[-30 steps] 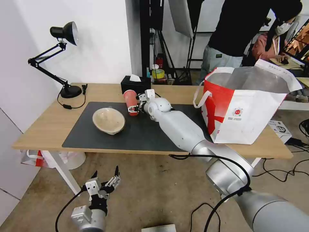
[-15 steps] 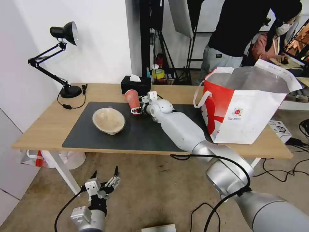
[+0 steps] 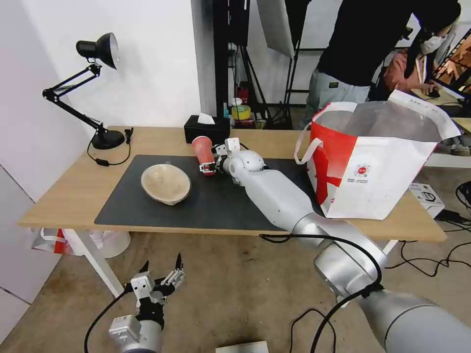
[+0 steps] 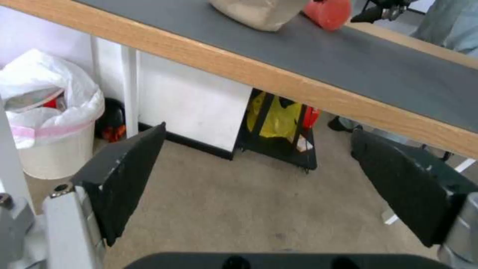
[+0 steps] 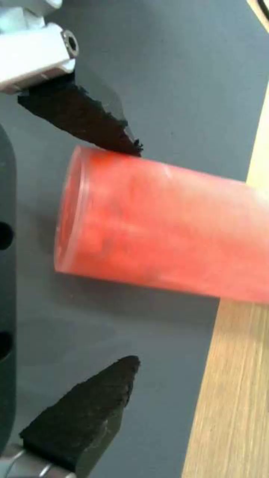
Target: Pick up the trash from the table and place it into the takeout bag.
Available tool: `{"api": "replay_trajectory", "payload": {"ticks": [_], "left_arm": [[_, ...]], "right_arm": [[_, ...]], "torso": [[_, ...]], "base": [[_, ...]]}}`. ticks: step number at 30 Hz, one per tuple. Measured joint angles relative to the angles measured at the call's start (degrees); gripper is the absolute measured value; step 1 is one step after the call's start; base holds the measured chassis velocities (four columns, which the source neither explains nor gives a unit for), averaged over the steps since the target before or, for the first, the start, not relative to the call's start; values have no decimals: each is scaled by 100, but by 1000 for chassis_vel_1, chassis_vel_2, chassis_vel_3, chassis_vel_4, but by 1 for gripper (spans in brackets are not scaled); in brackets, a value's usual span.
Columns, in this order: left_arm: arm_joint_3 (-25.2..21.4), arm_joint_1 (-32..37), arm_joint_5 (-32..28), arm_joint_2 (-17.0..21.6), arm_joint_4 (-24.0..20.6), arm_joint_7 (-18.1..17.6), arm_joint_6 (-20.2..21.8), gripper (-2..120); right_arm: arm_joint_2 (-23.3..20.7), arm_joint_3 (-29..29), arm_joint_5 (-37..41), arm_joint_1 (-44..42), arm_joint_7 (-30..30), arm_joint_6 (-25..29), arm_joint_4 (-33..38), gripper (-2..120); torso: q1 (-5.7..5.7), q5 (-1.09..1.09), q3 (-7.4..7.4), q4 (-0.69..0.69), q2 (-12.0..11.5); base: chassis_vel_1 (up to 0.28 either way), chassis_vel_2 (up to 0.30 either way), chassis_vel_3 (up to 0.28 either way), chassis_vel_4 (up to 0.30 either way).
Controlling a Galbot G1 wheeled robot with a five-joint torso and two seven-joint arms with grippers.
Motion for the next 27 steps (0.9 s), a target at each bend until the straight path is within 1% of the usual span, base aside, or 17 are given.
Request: {"api": "replay_trajectory", "payload": {"ticks": [2, 6, 7, 9, 10, 11, 14, 16, 27], "left_arm": [[-7, 5, 0, 0, -9, 0, -6, 100], [-10, 15, 2, 0, -25, 1, -12, 100], [-10, 15, 2, 0, -25, 1, -12, 100], [-9, 18, 10, 0, -27, 1, -24, 100], [-3, 21, 14, 0, -28, 2, -30, 100], [-3, 21, 14, 0, -28, 2, -30, 100], [8, 25, 19, 0, -24, 3, -49, 100], [10, 24, 19, 0, -13, 4, -53, 100], [86, 19, 30, 0, 53, 9, -71, 100]], "right_arm": [[0, 3, -4, 0, -2, 5, -20, 99], [0, 18, -6, -13, 1, 15, -43, 82], [0, 18, -6, -13, 1, 15, -43, 82], [0, 19, -5, -24, 6, 16, -43, 70], [0, 20, -5, -30, 6, 16, -43, 67], [0, 20, -5, -30, 6, 16, -43, 67], [0, 30, -4, -40, 7, 16, -47, 52], [0, 31, -4, -43, 6, 17, -47, 50], [0, 7, -1, -45, 10, 3, -22, 50]], "torso": [[0, 0, 0, 0, 0], [0, 0, 0, 0, 0], [0, 0, 0, 0, 0], [0, 0, 0, 0, 0], [0, 0, 0, 0, 0], [0, 0, 0, 0, 0], [0, 0, 0, 0, 0], [0, 0, 0, 0, 0], [0, 0, 0, 0, 0]], "base": [[0, 0, 0, 0], [0, 0, 0, 0], [0, 0, 0, 0], [0, 0, 0, 0], [0, 0, 0, 0], [0, 0, 0, 0], [0, 0, 0, 0], [0, 0, 0, 0], [0, 0, 0, 0]]}}
